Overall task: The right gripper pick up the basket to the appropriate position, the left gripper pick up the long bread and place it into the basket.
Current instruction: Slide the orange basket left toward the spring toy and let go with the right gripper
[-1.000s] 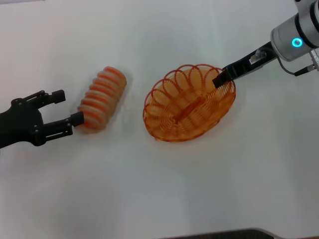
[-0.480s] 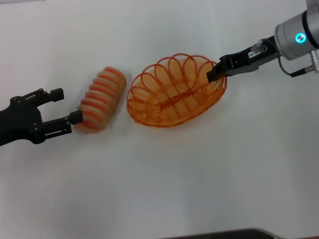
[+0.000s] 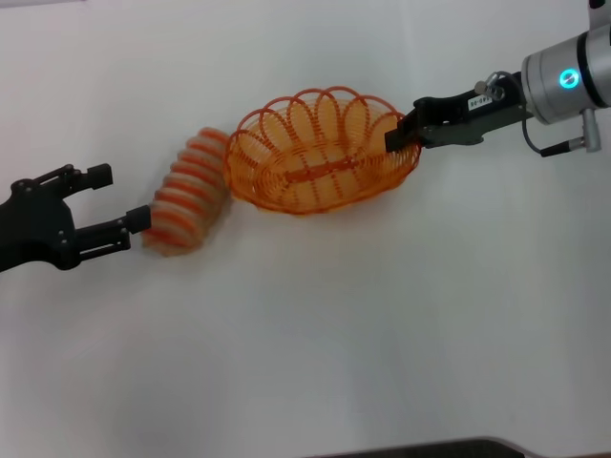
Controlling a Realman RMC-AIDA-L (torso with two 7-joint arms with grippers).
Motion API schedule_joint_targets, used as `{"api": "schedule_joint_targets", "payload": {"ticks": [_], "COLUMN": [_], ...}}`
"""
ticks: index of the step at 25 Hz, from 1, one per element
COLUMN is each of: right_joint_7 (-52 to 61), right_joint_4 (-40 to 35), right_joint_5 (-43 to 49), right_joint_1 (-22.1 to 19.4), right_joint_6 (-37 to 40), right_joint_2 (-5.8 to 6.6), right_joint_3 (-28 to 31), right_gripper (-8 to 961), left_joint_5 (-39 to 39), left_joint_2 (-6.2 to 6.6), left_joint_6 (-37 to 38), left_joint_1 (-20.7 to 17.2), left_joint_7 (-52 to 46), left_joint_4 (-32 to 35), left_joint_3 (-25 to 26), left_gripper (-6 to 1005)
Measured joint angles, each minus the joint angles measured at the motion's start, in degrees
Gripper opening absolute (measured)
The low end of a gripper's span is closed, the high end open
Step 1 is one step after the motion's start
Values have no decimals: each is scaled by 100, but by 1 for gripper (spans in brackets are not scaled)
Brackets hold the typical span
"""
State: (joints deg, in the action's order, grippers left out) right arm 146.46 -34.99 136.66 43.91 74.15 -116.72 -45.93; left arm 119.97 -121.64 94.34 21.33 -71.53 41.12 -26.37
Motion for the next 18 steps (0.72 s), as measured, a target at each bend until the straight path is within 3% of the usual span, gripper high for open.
{"api": "schedule_joint_targets", "payload": {"ticks": [10,18], "right_joint_7": [65,39], "right_joint_4": [-30,22], "right_joint_5": [-29,-230], "right_joint_1": [-166,-240], "right_joint_6": [-290,-486], "right_joint_2": [-236,-272], "right_joint_3": [176,174], "right_gripper": [118,131], "left_joint_5": [0,4], "left_joint_2": [-12,-17], "left_joint_6": [-37,-107], "left_joint_1": [10,20], "left_joint_7": [30,45], "left_joint_4": [1,1], "left_joint_3": [-6,-12], "left_gripper": [840,841]}}
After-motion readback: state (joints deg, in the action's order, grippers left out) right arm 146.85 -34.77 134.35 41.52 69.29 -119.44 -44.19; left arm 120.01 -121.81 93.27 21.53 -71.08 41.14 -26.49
